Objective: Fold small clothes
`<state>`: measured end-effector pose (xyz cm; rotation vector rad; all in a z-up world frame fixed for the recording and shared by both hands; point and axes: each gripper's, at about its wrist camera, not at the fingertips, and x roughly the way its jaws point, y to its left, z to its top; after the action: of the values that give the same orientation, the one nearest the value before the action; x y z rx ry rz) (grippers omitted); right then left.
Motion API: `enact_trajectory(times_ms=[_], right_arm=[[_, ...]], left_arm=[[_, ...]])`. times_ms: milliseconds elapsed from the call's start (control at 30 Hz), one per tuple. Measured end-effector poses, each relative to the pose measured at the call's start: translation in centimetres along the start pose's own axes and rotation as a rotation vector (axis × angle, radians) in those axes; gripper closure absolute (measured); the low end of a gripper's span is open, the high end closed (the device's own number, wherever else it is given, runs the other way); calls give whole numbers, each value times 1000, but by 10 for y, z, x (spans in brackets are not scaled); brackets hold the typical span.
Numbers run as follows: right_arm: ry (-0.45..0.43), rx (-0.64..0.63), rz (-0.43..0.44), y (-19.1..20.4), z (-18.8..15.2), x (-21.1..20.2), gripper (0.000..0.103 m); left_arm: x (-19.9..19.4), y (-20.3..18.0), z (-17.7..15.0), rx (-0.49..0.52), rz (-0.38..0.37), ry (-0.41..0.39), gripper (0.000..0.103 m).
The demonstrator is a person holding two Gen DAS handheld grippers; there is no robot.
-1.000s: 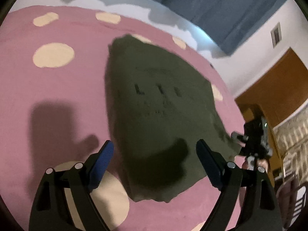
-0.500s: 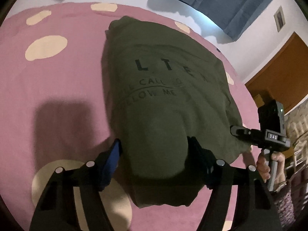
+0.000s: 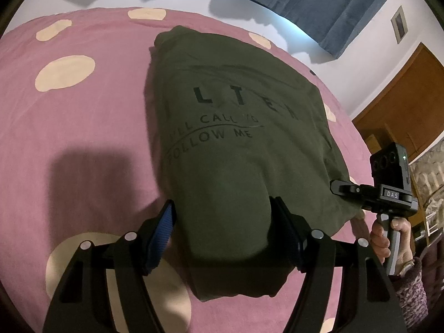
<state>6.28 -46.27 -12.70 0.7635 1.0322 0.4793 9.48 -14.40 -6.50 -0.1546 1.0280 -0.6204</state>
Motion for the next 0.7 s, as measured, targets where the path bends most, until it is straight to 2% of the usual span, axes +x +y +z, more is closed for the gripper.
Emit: enact_trajectory(times_ms=[100,167,267,433,567,700], right_arm=[[1,2,5,0,0,-1,69],[2,9,13,-2,2,-1,66],[7,-1,37,-3,2,-3,56],[16,-51,52,7,6,-15,25],[-43,-61,63,4,18,-34,21],[-59,-1,49,-16,41,-35,20]], left_arm=[[-1,-1,1,1,-7,-1,32],[-2,1,1,-3,-17,-14,28],[-7,0,0,17,-12,-44,23],[-24,7,3,-5,-74,-46,19],[-35,27,16,-37,-111,-72,17],[-20,50,34,-110,-145,-32,17]])
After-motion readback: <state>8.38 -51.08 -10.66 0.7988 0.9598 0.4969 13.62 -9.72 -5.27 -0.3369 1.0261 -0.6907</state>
